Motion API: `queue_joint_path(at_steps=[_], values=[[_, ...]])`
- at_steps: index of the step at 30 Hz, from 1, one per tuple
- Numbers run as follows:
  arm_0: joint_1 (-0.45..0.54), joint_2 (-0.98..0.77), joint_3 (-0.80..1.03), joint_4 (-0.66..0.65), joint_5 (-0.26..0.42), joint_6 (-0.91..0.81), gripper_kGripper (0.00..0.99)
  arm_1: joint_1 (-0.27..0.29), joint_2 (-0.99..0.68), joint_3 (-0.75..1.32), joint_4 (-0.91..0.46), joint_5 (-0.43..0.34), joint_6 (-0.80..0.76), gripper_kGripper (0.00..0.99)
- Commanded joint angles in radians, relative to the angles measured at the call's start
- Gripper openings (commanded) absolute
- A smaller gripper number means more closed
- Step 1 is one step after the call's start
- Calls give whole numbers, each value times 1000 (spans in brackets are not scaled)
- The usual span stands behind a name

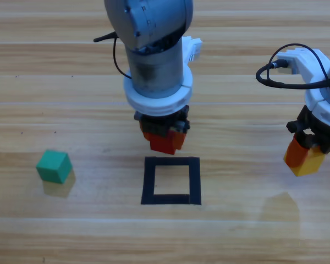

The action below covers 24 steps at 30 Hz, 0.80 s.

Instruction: Stack the blocks in the rectangular block: red at the bottom, yellow in the middle, green on top

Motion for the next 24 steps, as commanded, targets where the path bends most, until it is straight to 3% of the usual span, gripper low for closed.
queue_joint_path(at_steps=[1, 8, 24], values=[[-26, 11, 18, 9, 4, -181, 0, -11, -23, 28, 5, 0, -6, 0], [-28, 30, 63, 12, -21, -370, 0, -11, -18, 28, 5, 0, -20, 0], [-57, 80, 46, -46, -33, -424, 0, -11, -6, 28, -1, 0, -21, 0]])
